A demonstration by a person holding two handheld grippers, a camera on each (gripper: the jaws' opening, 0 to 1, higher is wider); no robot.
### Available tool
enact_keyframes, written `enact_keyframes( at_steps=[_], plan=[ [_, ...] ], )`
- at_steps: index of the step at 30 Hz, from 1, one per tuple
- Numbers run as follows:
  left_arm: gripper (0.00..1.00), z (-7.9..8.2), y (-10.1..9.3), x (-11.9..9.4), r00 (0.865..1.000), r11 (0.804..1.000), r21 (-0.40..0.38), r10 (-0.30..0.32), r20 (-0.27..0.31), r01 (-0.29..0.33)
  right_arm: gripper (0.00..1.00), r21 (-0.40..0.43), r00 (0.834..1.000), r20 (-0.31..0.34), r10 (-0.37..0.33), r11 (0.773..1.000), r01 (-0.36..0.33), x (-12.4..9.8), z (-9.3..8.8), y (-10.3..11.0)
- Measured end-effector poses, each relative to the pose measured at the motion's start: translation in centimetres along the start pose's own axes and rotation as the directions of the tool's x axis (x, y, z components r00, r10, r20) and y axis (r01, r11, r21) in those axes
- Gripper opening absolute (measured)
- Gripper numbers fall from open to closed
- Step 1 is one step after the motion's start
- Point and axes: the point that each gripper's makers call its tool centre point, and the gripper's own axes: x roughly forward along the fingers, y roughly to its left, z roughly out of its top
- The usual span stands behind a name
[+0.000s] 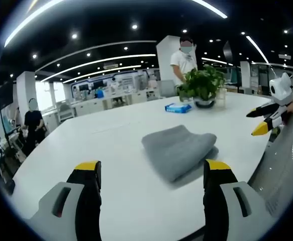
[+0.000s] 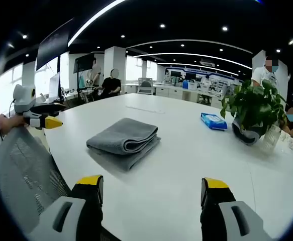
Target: Open the folded towel by lifting each exposed corner and separating the folded layers until the towel lies flat within the target outline without major curled edges
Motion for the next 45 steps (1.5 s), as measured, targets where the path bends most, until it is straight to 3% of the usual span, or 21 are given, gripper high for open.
enact_keyframes(
  at_steps=[14,45],
  plan=[
    [0.79,-0.24,-0.27,-0.04,1.000,1.000,0.021,-0.005,-0.017,0.006,0.78,-0.036,0.999,0.029,-0.021,0.999,0.022,-0.23,0.57,-0.34],
    [0.74,-0.45,-0.36,-0.12,0.999,1.000,0.015,-0.007,-0.036,0.007,0.77,-0.020,1.000,-0.009,0.000,1.000,0.000,-0.06,-0.12,-0.10]
  ],
)
